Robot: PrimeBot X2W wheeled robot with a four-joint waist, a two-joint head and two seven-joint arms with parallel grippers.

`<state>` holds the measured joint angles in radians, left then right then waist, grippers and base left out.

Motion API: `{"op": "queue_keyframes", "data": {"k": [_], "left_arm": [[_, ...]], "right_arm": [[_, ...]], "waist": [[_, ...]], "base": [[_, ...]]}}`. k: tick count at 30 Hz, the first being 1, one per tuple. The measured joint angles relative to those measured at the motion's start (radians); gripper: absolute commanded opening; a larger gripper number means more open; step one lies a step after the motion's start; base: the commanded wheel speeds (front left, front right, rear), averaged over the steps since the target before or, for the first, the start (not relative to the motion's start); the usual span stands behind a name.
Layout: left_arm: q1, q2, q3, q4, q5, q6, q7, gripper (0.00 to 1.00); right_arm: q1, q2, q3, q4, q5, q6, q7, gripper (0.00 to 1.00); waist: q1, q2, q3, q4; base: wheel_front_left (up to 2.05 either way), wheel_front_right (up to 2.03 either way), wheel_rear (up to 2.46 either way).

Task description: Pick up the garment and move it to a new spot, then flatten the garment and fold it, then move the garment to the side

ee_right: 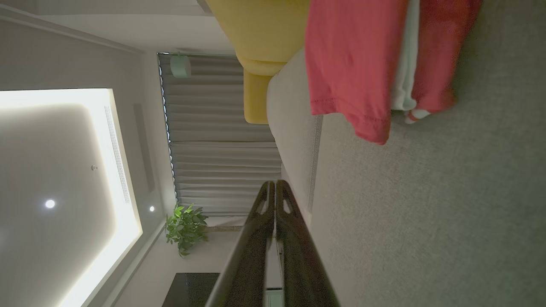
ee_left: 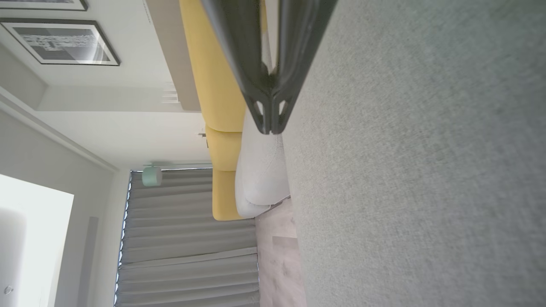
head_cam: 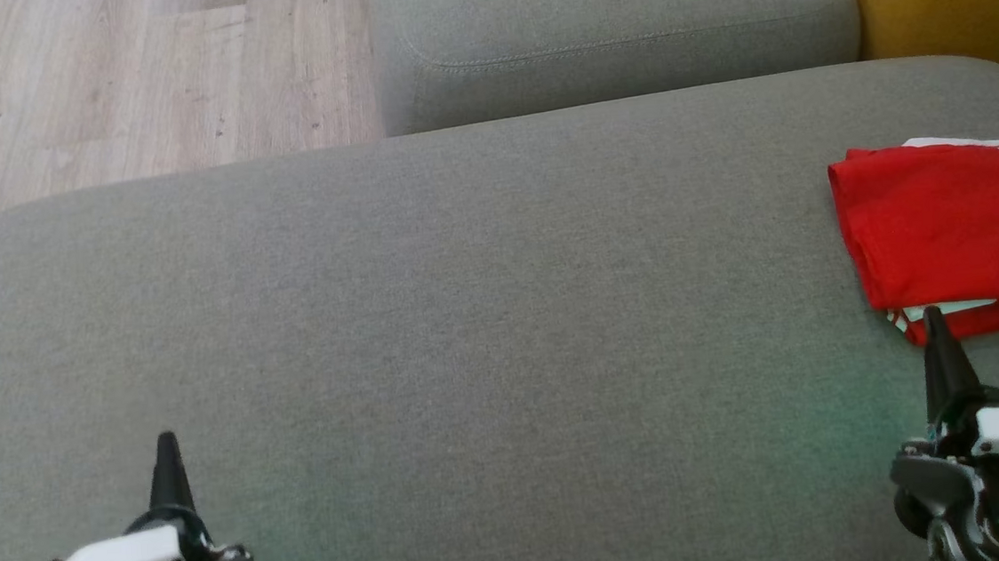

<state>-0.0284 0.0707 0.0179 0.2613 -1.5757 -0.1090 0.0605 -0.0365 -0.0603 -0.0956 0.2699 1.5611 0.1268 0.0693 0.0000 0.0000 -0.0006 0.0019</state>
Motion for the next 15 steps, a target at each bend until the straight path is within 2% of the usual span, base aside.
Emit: {"op": "queue_keyframes", "data": {"k": [6, 15], "left_arm": [[-0.026, -0.001, 0.017, 0.010, -0.063, -0.015, 0.015, 0.00], [-0.028, -0.003, 0.019, 0.011, -0.064, -0.015, 0.018, 0.00]], "right_arm": [[-0.018, 0.000, -0.008, 0.002, 0.062, 0.000, 0.012, 0.00], [-0.018, 0.000, -0.011, 0.004, 0.065, 0.000, 0.012, 0.00]], "waist": [[0.0000, 0.0000, 0.004, -0.002], [0.0000, 0.0000, 0.004, -0.002]], "base": [[0.00, 0.00, 0.00], [0.00, 0.00, 0.00]]}}
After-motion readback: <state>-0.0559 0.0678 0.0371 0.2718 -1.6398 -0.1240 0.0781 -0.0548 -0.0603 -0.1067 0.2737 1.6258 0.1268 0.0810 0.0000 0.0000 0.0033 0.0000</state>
